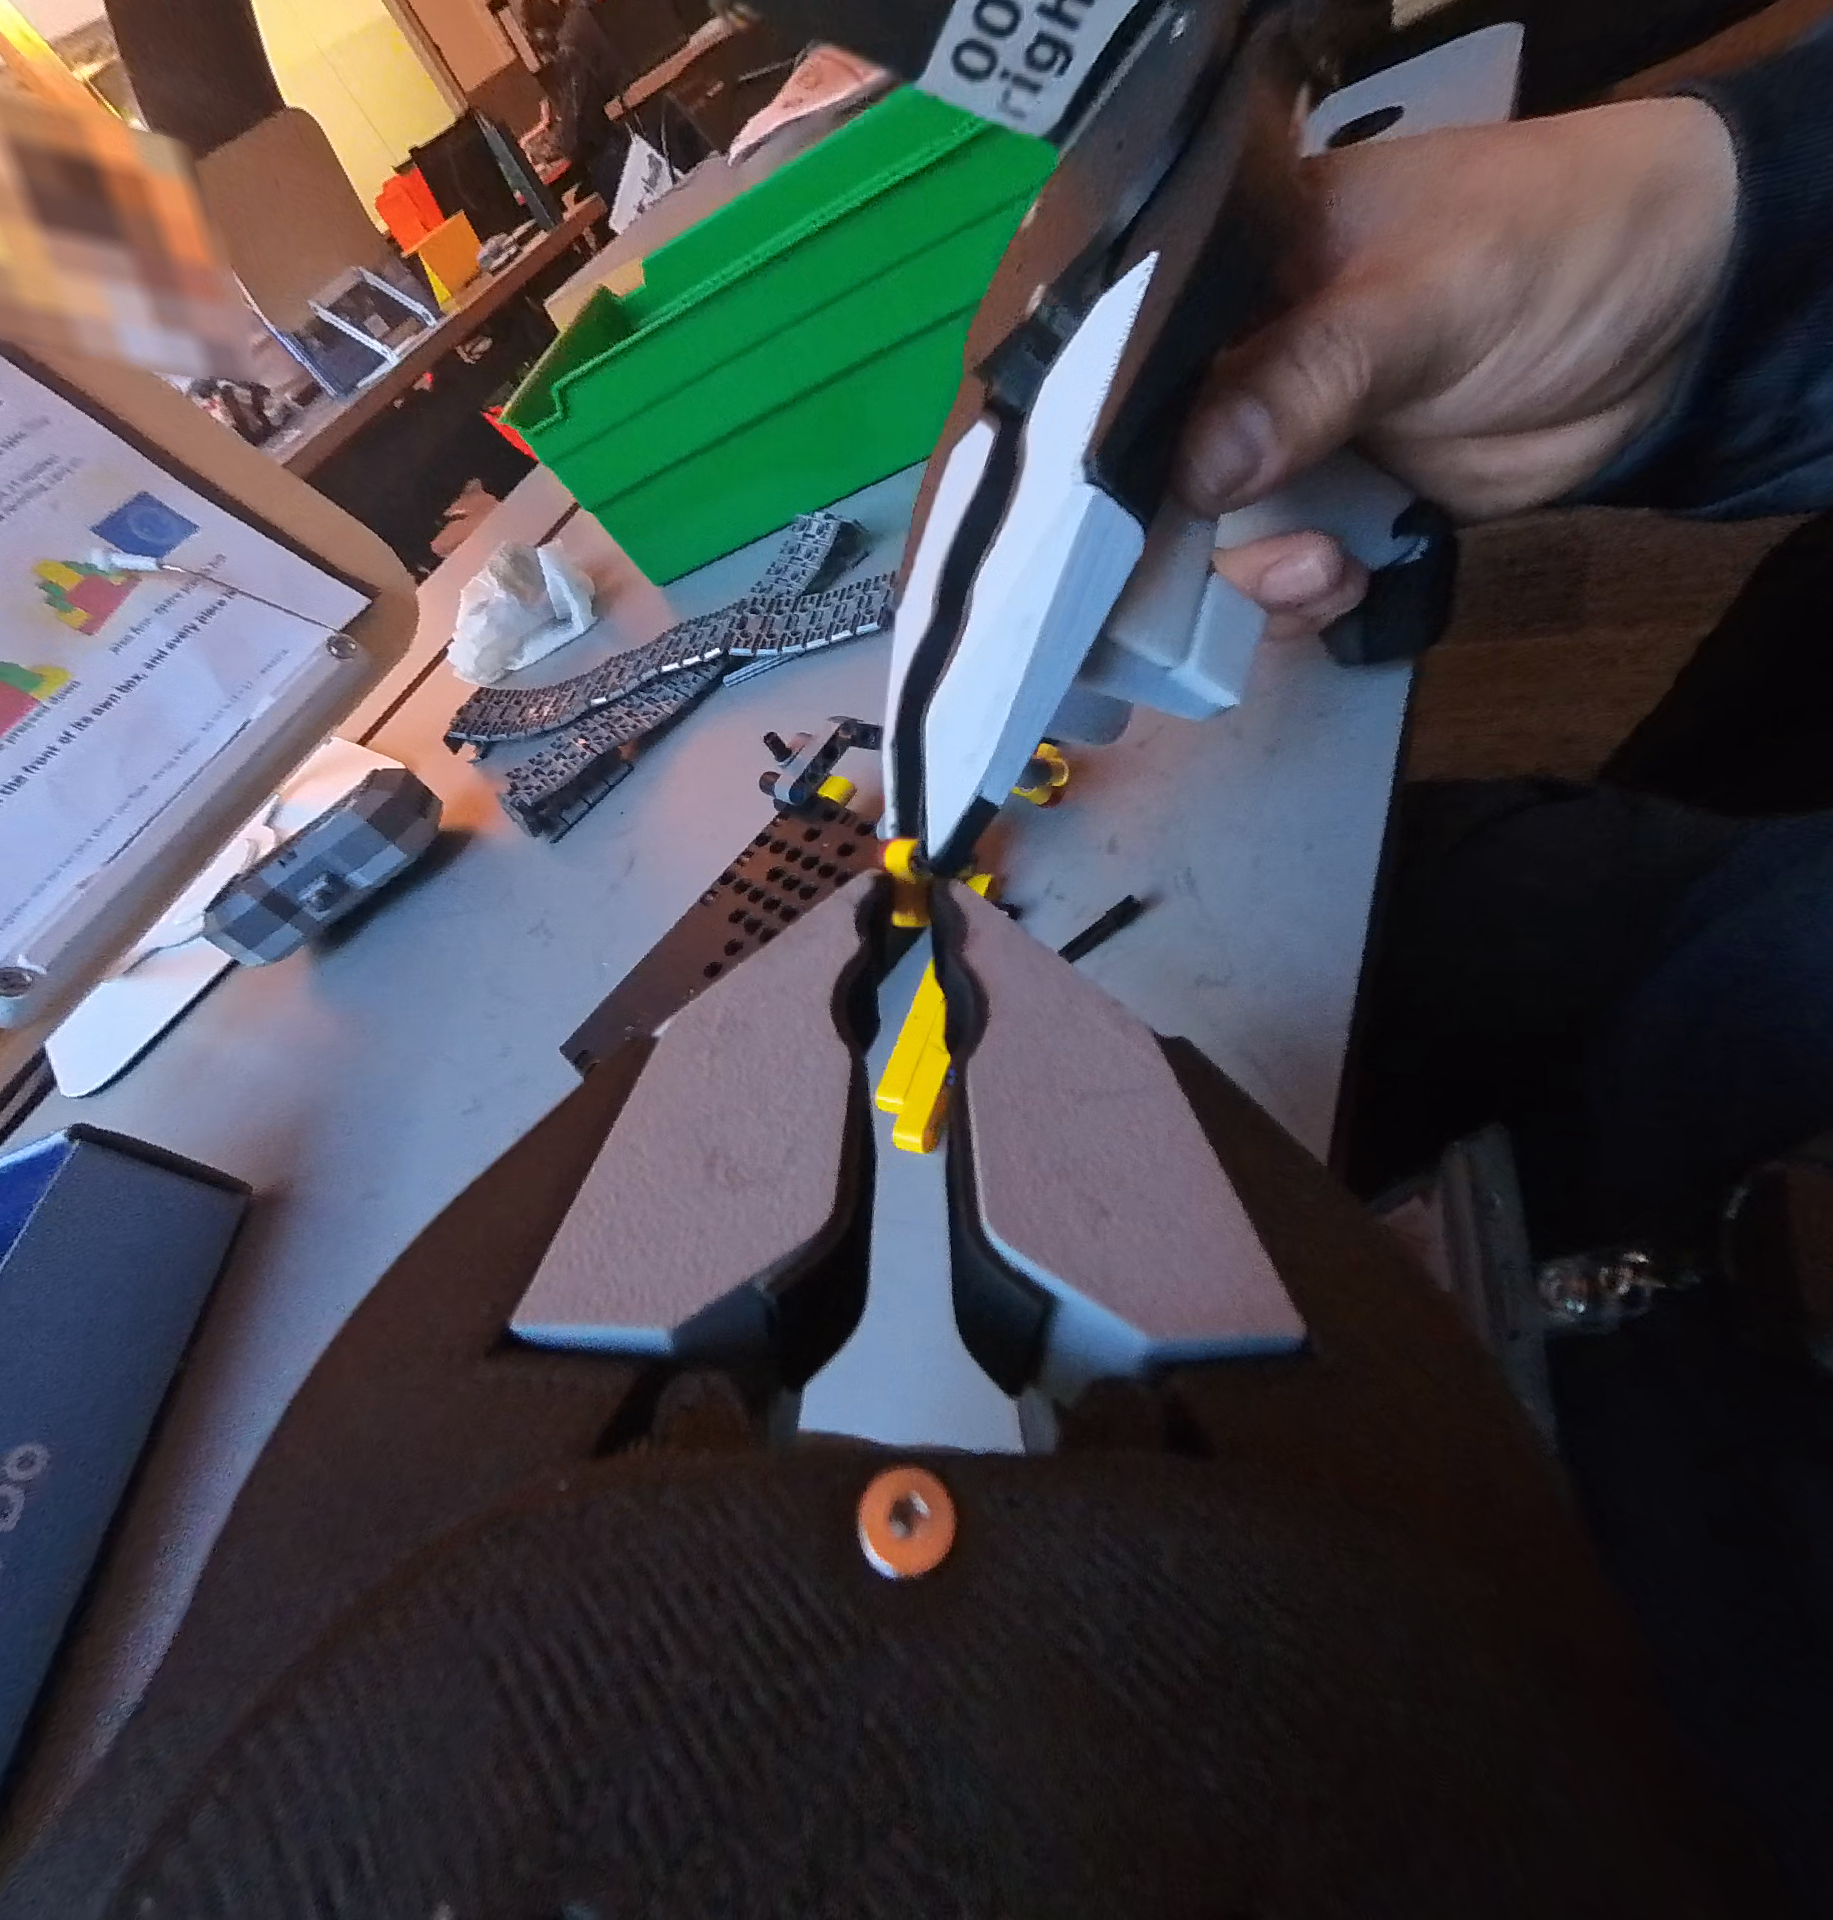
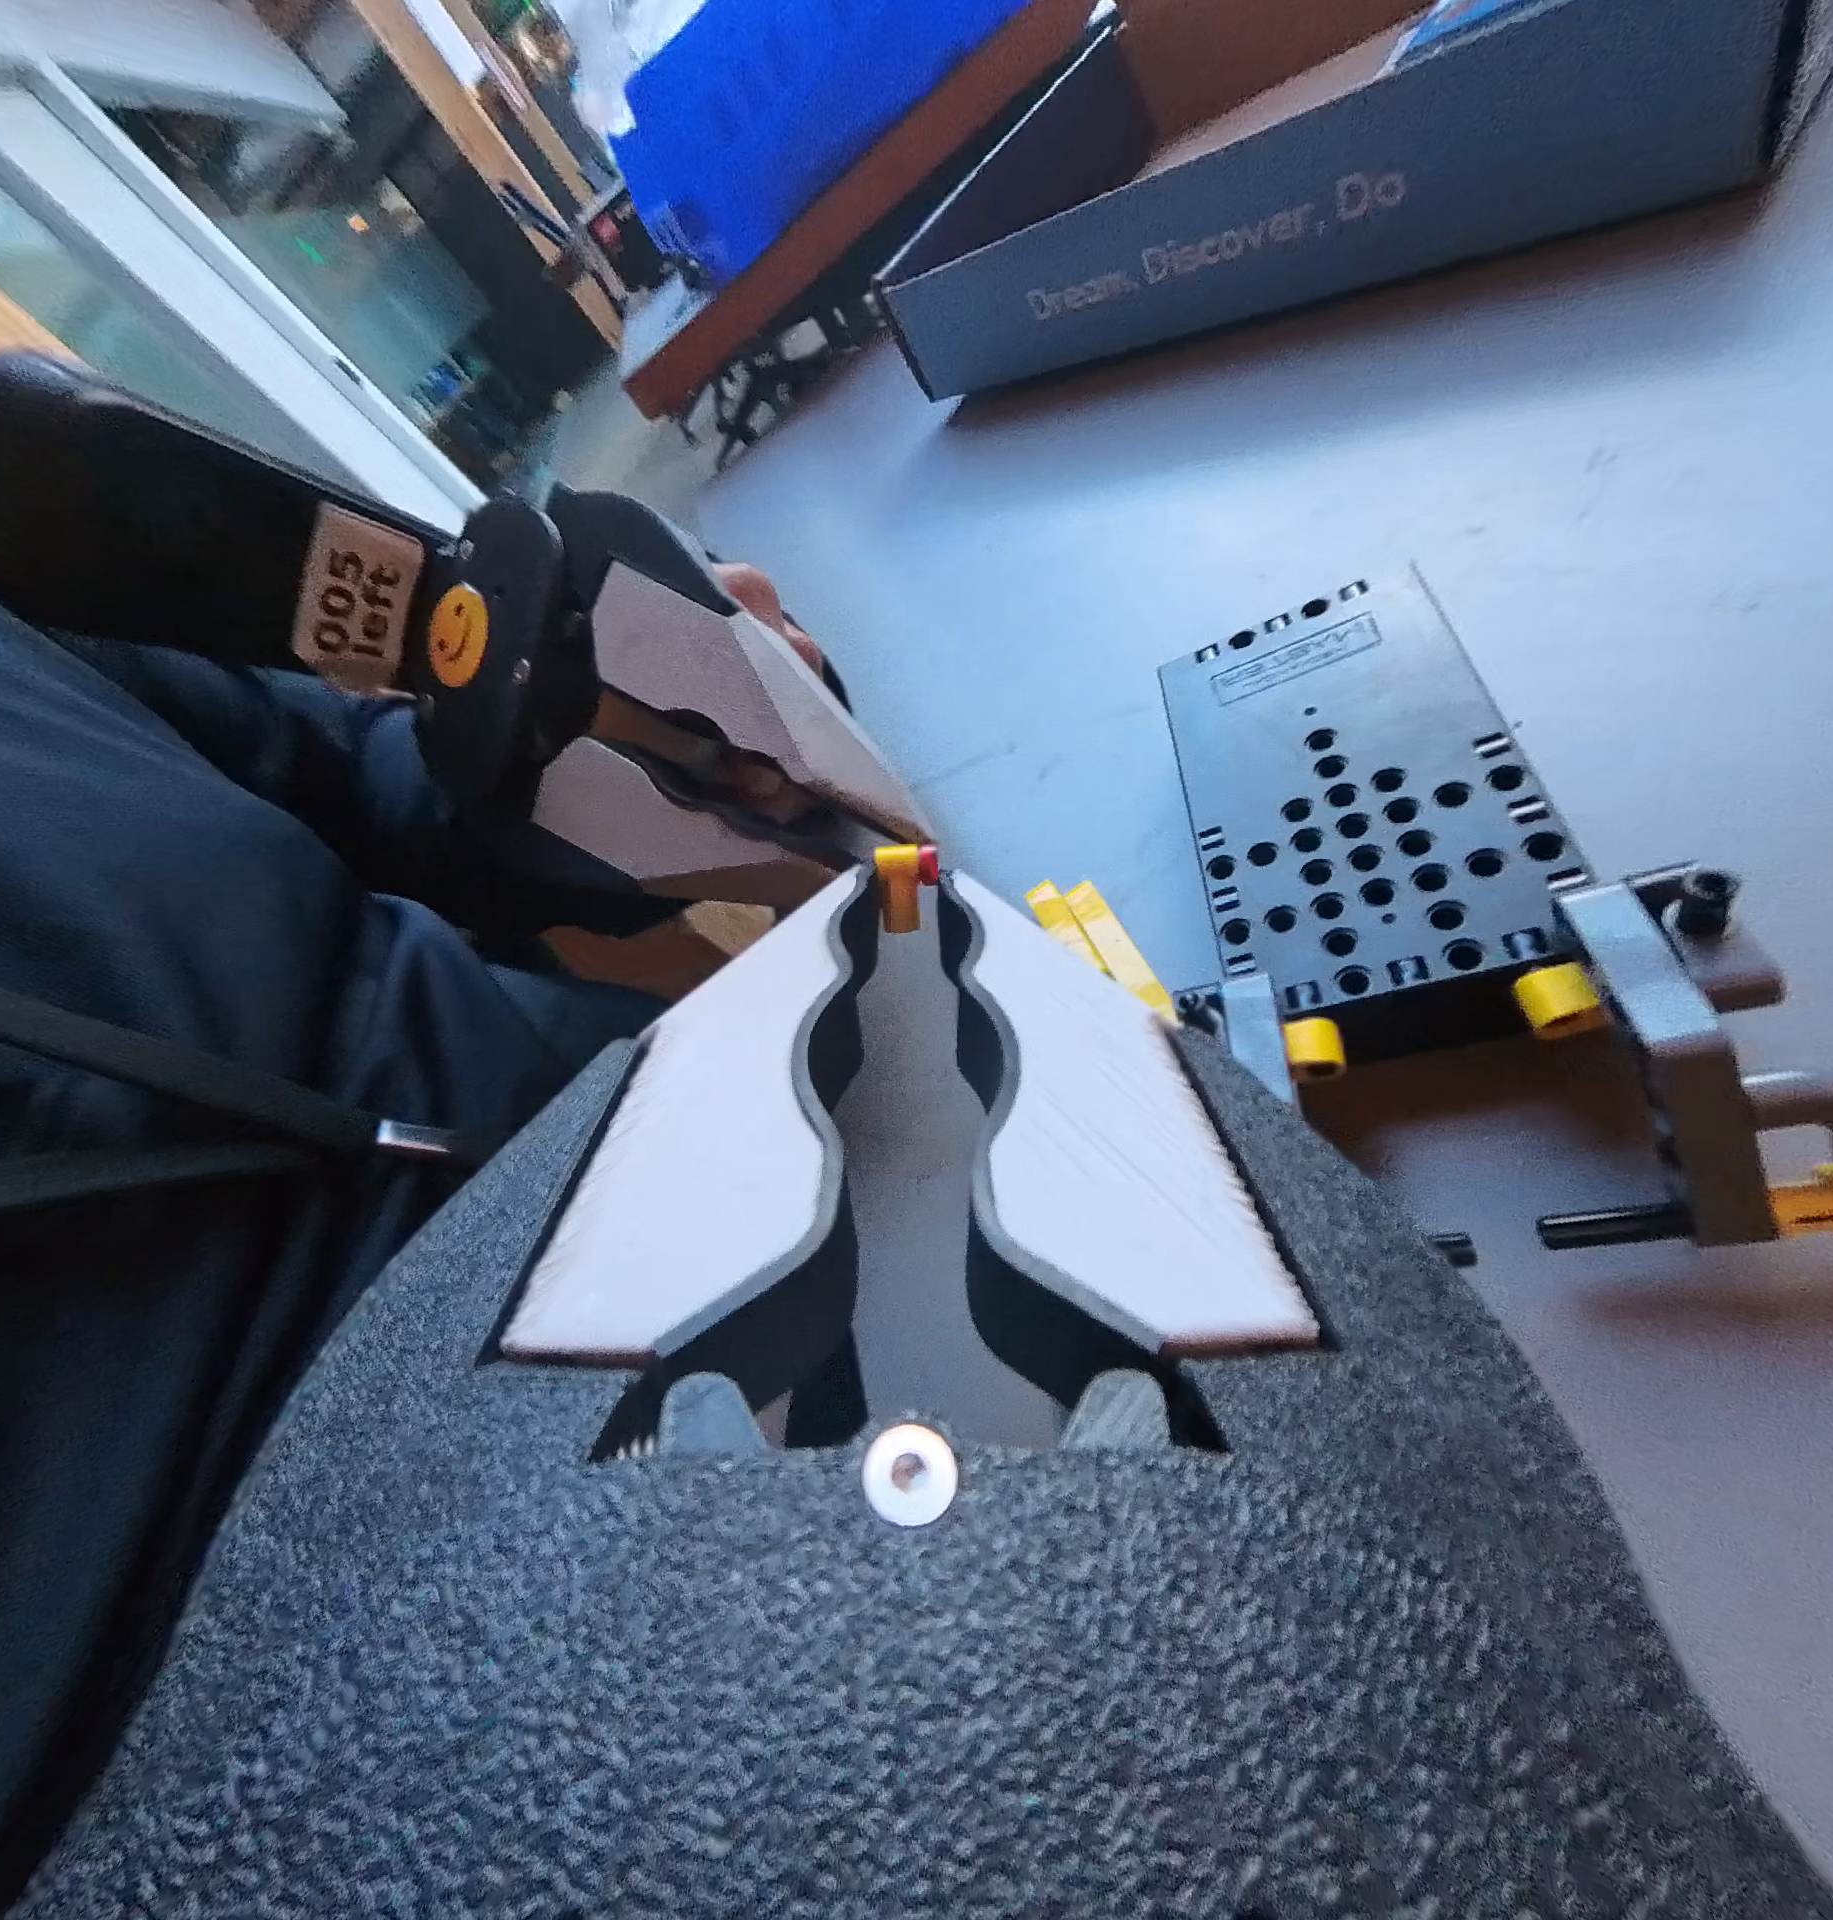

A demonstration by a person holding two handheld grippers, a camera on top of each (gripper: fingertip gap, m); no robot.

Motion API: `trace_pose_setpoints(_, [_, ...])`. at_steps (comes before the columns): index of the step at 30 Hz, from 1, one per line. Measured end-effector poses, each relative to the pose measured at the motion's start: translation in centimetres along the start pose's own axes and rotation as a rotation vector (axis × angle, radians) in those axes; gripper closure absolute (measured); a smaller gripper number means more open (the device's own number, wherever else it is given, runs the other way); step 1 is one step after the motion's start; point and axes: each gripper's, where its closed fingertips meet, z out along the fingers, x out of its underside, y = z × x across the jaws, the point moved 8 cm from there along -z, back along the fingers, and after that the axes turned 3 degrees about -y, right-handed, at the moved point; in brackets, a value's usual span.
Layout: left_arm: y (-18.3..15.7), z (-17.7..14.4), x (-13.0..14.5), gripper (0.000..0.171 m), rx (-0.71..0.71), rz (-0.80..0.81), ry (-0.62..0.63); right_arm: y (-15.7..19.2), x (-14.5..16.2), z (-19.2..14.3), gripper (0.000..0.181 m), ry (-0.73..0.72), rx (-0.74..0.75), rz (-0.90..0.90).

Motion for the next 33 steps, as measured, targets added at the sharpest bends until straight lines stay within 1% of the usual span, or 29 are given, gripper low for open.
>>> trace_pose_setpoints(4, [0.2,-0.2,0.1,0.166,0.048,-0.004,-0.017,-0.4,0.5,0.1,0.172,0.002,-0.071,0.158])
trace_pose_setpoints(7, [0.0,-0.4,-0.1,0.162,0.082,0.03,-0.029,-0.4,0.8,0.1,0.172,-0.007,-0.131,0.275])
trace_pose_setpoints(11, [-0.3,-0.4,-0.1,0.164,0.074,0.126,-0.018,-0.7,1.3,0.0,0.172,-0.033,-0.21,0.425])
trace_pose_setpoints(14, [-0.3,-0.4,-0.3,0.165,0.085,0.106,-0.026,-0.7,1.5,0.0,0.172,-0.062,-0.287,0.525])
trace_pose_setpoints(16, [-0.3,-0.5,-0.5,0.166,0.086,0.099,-0.039,-0.6,1.6,0.1,0.172,-0.07,-0.324,0.568])
trace_pose_setpoints(18, [-0.2,-0.6,-0.6,0.167,0.093,0.086,-0.036,-0.8,1.7,0.2,0.172,-0.07,-0.307,0.563])
trace_pose_setpoints(19, [-0.1,-0.6,-0.5,0.167,0.104,0.062,-0.021,-0.8,1.6,0.1,0.171,-0.068,-0.277,0.525])
trace_pose_setpoints(20, [0.2,-0.4,-0.4,0.167,0.119,0.007,0.0,-0.7,1.5,0.0,0.166,-0.059,-0.234,0.451])
trace_pose_setpoints(22, [0.8,0.1,-0.2,0.167,0.186,-0.173,0.044,0.1,1.2,-0.5,0.145,-0.019,-0.142,0.206])
trace_pose_setpoints(23, [1.1,0.4,0.1,0.167,0.253,-0.268,0.08,0.8,1.0,-0.7,0.14,0.008,-0.096,0.054])
trace_pose_setpoints(24, [1.3,0.6,0.4,0.167,0.333,-0.353,0.115,1.4,0.9,-1.0,0.144,0.044,-0.038,-0.108])
trace_pose_setpoints(25, [1.3,0.8,0.7,0.167,0.422,-0.428,0.14,2.0,0.9,-1.1,0.152,0.083,0.031,-0.276])
trace_pose_setpoints(26, [1.2,1.0,1.0,0.167,0.51,-0.495,0.16,2.6,1.0,-1.2,0.155,0.121,0.095,-0.442])
trace_pose_setpoints(28, [1.2,1.3,1.5,0.167,0.621,-0.578,0.197,3.7,1.5,-1.0,0.158,0.203,0.179,-0.72])
trace_pose_setpoints(30, [1.3,1.5,2.1,0.167,0.678,-0.594,0.238,4.1,2.1,-0.6,0.163,0.296,0.203,-0.888])
trace_pose_setpoints(33, [1.1,1.8,2.7,0.167,0.775,-0.602,0.293,4.2,3.2,0.3,0.161,0.435,0.18,-1.011])
